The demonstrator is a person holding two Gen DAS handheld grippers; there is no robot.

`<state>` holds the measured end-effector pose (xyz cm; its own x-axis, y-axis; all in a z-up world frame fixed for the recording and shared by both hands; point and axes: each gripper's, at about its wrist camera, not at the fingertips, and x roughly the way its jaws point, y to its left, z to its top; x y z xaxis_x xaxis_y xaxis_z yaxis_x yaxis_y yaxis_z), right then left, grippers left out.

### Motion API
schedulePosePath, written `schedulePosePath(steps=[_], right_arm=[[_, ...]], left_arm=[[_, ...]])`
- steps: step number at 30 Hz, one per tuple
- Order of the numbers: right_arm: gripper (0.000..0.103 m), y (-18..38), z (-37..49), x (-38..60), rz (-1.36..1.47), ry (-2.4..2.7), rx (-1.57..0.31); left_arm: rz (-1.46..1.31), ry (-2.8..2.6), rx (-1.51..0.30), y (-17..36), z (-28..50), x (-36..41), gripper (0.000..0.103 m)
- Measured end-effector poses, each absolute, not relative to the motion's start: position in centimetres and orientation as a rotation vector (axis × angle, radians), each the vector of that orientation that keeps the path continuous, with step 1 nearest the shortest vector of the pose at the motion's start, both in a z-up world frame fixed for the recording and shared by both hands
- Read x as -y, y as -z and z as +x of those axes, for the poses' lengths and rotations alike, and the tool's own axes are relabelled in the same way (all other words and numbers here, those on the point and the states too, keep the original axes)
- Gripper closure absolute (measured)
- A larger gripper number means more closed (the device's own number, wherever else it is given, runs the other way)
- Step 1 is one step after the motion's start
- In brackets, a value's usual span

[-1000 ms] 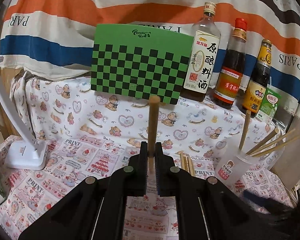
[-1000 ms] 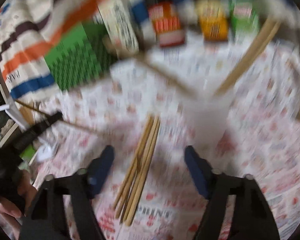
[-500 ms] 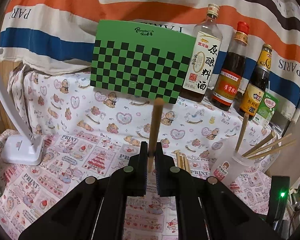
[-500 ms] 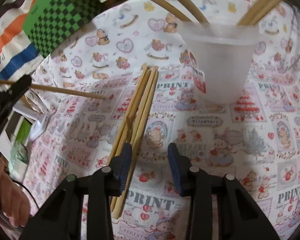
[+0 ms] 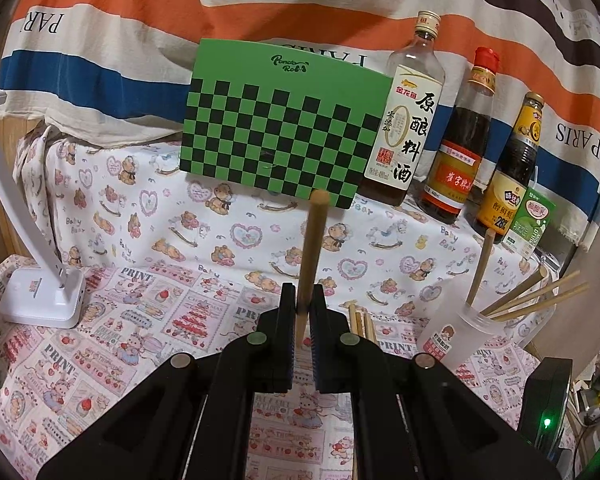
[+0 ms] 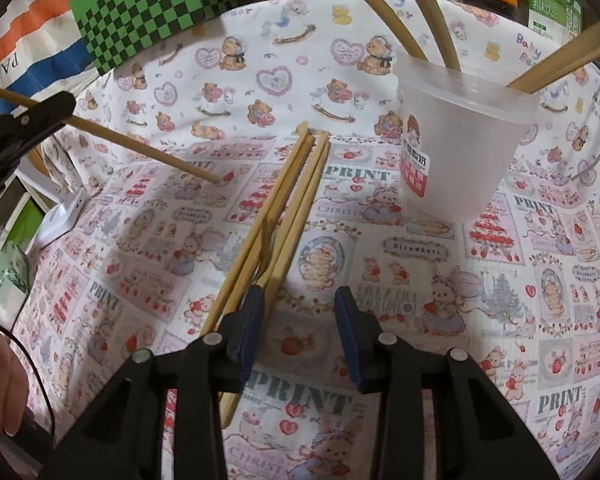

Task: Organize utensils
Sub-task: 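Grasp a chopstick with the right tool while the left tool holds its chopstick, then carry both chopsticks to the clear cup and open both tools to drop them in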

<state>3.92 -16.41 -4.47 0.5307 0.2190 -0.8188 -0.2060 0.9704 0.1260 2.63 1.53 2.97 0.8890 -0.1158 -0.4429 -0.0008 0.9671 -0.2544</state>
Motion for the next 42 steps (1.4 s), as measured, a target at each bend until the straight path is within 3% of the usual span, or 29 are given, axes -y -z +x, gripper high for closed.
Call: schedulePosePath(steps=[10,11,14,17,21,31,42], right_arm=[[0.069,4.8,4.3,16.0,-0.058,-0.200,-0.997],[0.076,4.9,4.4,16.0,-0.099,-0.157,-0.986],[0.078,5.1,4.7,16.4,-0.108,-0.133,-0.964],[0.096,5.0,5.0,16.9,-0.094,-0.111,-0.963],[0.096,4.1,4.8,18.0,-0.006,-0.130,-0.952],[0.096,-1.7,2.2,20.8,0.175,-0.252,-0.671],[0.096,-0.8,2.7,19.7,0.129,-0.266,-0.716]], left_arm=[[-0.216,0.057,-0.466,-3.0,2.5,-0.9,0.097],[-0.214,0.056,-0.465,-3.0,2.6,-0.9,0.097],[-0.215,0.056,-0.466,-3.0,2.5,-0.8,0.097],[-0.221,0.057,-0.467,-3.0,2.5,-0.9,0.097],[-0.217,0.062,-0.457,-3.1,2.5,-1.0,0.097],[-0.217,0.076,-0.415,-3.8,1.8,-0.9,0.097],[-0.215,0.078,-0.416,-3.8,1.7,-0.7,0.097]])
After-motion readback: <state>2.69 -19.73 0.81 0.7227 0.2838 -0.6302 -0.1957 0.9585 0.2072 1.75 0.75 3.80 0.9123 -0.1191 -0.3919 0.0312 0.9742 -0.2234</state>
